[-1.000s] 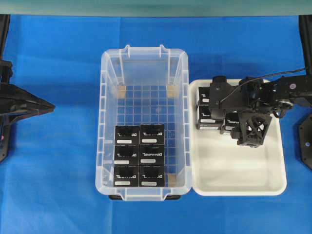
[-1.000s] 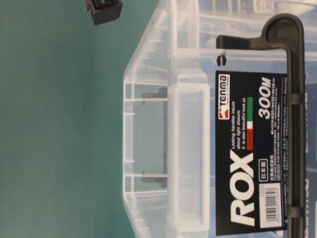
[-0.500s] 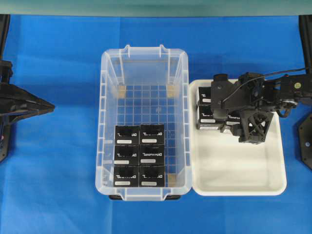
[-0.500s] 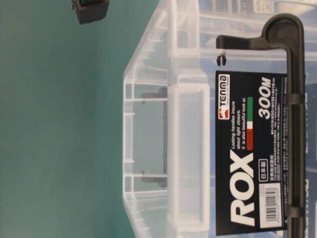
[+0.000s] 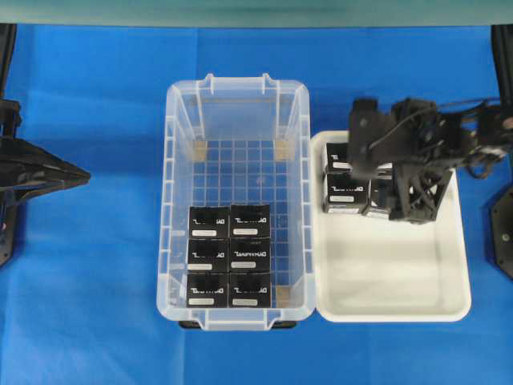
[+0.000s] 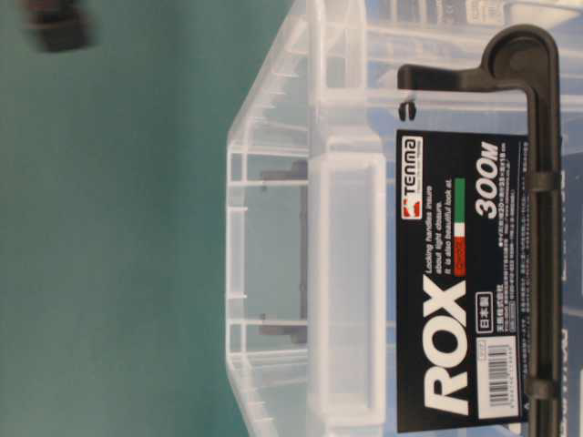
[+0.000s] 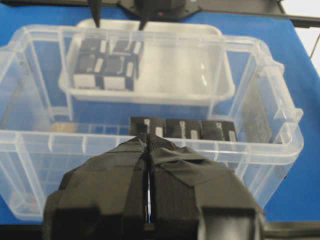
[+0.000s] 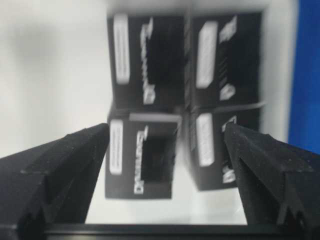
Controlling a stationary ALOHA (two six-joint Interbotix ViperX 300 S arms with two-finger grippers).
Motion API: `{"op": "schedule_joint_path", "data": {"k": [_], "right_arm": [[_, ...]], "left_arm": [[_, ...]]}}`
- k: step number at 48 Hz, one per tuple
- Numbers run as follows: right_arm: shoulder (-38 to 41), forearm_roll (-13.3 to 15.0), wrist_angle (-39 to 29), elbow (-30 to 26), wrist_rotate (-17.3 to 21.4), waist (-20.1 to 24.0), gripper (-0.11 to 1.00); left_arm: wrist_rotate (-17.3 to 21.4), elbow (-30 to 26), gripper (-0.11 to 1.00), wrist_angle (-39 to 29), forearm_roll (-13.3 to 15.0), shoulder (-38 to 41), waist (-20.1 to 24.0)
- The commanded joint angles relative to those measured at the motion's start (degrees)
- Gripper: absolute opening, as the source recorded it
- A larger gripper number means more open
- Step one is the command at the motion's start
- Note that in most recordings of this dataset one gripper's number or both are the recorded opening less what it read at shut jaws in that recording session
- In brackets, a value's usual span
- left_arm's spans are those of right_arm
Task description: Pick the box from inside the plastic case
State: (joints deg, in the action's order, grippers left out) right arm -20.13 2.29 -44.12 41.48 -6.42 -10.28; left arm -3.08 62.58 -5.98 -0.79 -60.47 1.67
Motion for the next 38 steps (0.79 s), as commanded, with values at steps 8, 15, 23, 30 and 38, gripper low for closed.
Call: {"op": "schedule_joint_path", "data": {"k": [8,15,23,30,38], "right_arm": [[-8.9,-0.1,2.5,-4.7,5.6,0.3,0.92],[-15.5,-1.0,9.8,-2.6,8.9,0.8,0.92],[-22.9,-1.1,19.1,2.0,9.8,1.7,0.92],[-27.3,-1.1,21.9,4.7,9.9,2.5,0.92],[-31.2,-1.3,22.2,6.5,10.1,3.3,0.92]], "left_arm": [[0.1,-1.1,-0.05,0.2,-0.2,0.5,0.1],[0.1,-1.1,-0.05,0.2,-0.2,0.5,0.1],[0.2,-1.1,-0.05,0.2,-0.2,0.5,0.1],[0.1,-1.1,-0.05,0.2,-0.2,0.5,0.1],[0.1,-1.1,-0.05,0.2,-0.2,0.6,0.1]]}}
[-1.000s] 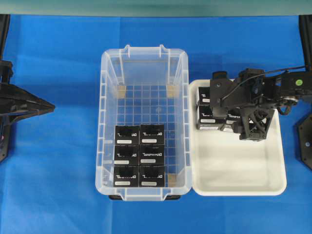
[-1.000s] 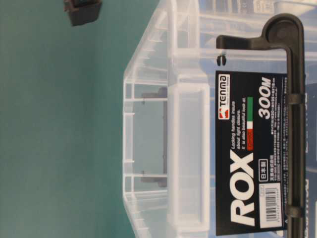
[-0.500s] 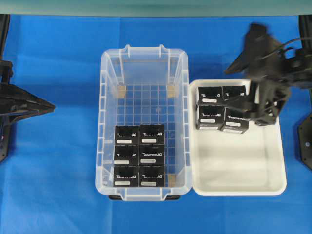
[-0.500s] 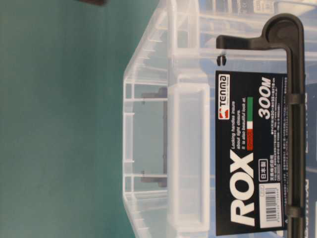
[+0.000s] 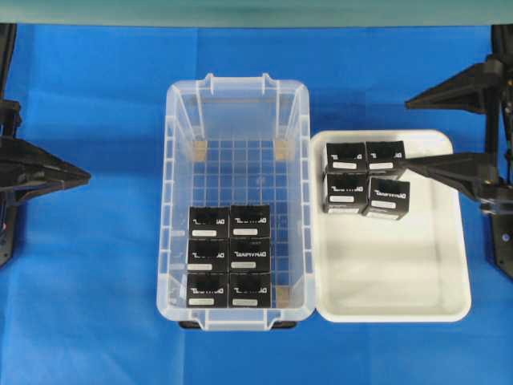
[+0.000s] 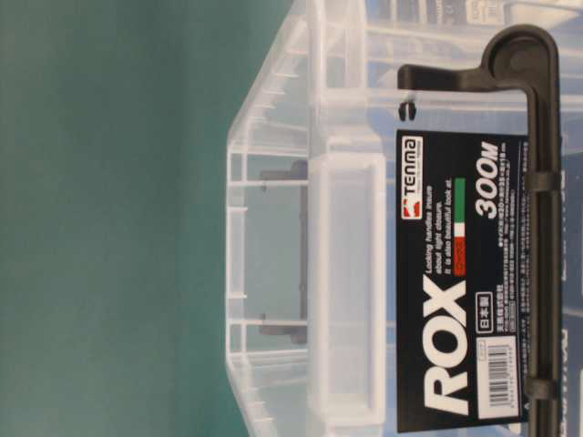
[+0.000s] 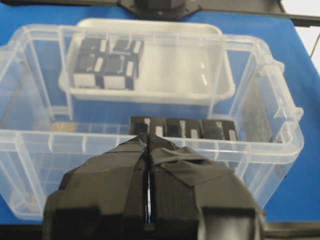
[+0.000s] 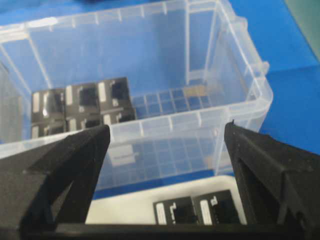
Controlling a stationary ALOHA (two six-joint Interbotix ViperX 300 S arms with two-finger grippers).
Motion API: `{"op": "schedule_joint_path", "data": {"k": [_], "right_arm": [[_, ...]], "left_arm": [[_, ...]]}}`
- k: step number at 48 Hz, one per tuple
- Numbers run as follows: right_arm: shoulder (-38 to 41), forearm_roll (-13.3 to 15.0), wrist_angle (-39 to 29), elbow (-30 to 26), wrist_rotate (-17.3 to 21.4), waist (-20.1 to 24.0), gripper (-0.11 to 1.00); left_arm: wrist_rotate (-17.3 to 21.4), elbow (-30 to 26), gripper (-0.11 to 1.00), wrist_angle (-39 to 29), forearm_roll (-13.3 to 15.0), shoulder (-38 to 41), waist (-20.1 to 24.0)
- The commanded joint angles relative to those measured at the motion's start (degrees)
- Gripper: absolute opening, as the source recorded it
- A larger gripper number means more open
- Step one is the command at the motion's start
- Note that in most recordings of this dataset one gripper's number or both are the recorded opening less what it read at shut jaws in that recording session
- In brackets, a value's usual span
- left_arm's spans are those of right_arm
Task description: Pick the box from inside the plastic case
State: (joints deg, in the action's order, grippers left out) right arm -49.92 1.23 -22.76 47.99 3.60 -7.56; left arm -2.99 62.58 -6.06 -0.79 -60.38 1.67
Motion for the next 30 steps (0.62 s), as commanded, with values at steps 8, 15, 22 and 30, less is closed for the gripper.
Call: {"op": "schedule_joint_path", "data": {"k": [8,15,22,30], "right_arm": [[-4.3,-0.5,1.3,1.6,0.2,2.6,0.92],[-6.5,-0.6,1.8,3.2,0.5,3.9,0.92],[-8.4,-1.0,2.8,4.7,1.7,4.0,0.92],[-11.8,-1.0,2.5,7.1,2.4,3.9,0.92]], "left_arm": [[0.0,-1.1,-0.05,0.3,-0.2,0.5,0.1],[0.0,-1.1,-0.05,0.3,-0.2,0.5,0.1],[0.1,-1.1,-0.05,0.3,-0.2,0.2,0.1],[0.1,-1.0,-0.05,0.3,-0.2,-1.1,0.1]]}}
